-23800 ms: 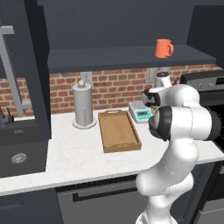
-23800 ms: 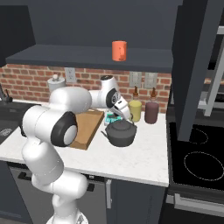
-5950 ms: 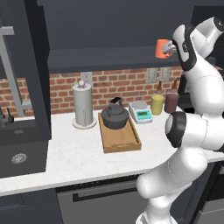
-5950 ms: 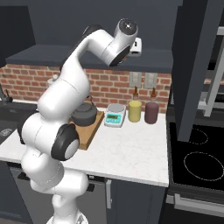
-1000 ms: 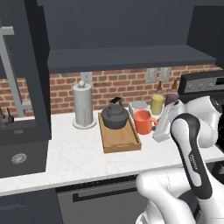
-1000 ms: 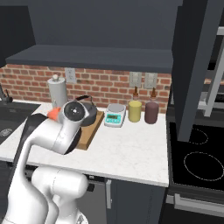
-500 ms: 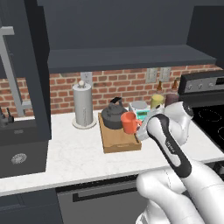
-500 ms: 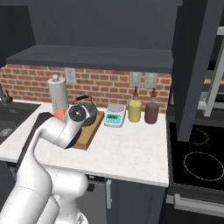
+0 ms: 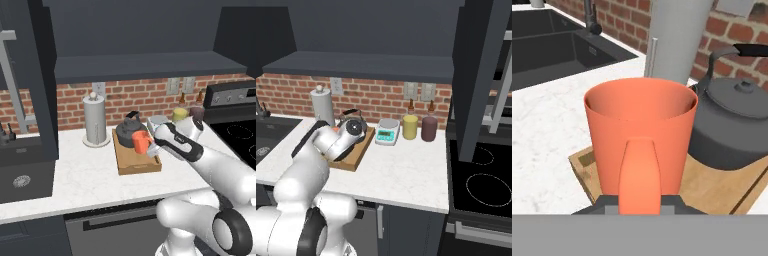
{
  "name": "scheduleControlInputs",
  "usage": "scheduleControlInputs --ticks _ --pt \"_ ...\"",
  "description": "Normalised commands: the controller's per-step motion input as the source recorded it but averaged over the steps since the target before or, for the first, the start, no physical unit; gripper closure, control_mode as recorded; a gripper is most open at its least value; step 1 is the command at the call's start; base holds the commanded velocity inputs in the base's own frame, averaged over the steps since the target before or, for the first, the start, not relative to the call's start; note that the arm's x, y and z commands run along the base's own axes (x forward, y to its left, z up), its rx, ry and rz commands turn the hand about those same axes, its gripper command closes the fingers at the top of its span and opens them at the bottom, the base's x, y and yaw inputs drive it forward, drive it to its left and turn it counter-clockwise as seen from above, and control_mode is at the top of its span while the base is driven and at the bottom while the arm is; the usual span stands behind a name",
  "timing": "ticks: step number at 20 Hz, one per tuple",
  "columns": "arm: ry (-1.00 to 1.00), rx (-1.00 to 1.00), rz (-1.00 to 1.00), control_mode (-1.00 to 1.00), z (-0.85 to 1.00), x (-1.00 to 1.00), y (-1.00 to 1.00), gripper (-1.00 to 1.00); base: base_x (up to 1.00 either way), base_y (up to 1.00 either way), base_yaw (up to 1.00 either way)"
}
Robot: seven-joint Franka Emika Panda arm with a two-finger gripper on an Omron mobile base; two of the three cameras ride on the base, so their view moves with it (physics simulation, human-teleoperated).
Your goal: Pick the kettle from the counter and place it on the tray. Then pick the mug from the cabinet and place it on the tray. Then close the cabinet doors.
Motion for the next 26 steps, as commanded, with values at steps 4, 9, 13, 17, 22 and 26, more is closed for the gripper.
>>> scheduleControlInputs --ticks 4,9,13,17,22,26 --pt "0.09 0.04 0.08 -1.00 -0.29 0.43 0.00 1.00 0.00 0.00 0.00" --pt "0.02 0.04 0.13 -1.00 -0.25 0.22 0.00 1.00 0.00 0.00 0.00" --pt "0.00 0.03 0.15 -1.00 -0.24 0.04 0.00 1.00 0.00 0.00 0.00" --pt "0.00 0.01 0.11 -1.00 -0.18 0.16 0.00 1.00 0.00 0.00 0.00" --pt "0.00 0.00 0.08 -1.00 -0.22 0.24 0.00 1.00 0.00 0.00 0.00" --pt "0.00 0.01 0.04 -1.00 -0.18 0.28 0.00 1.00 0.00 0.00 0.00"
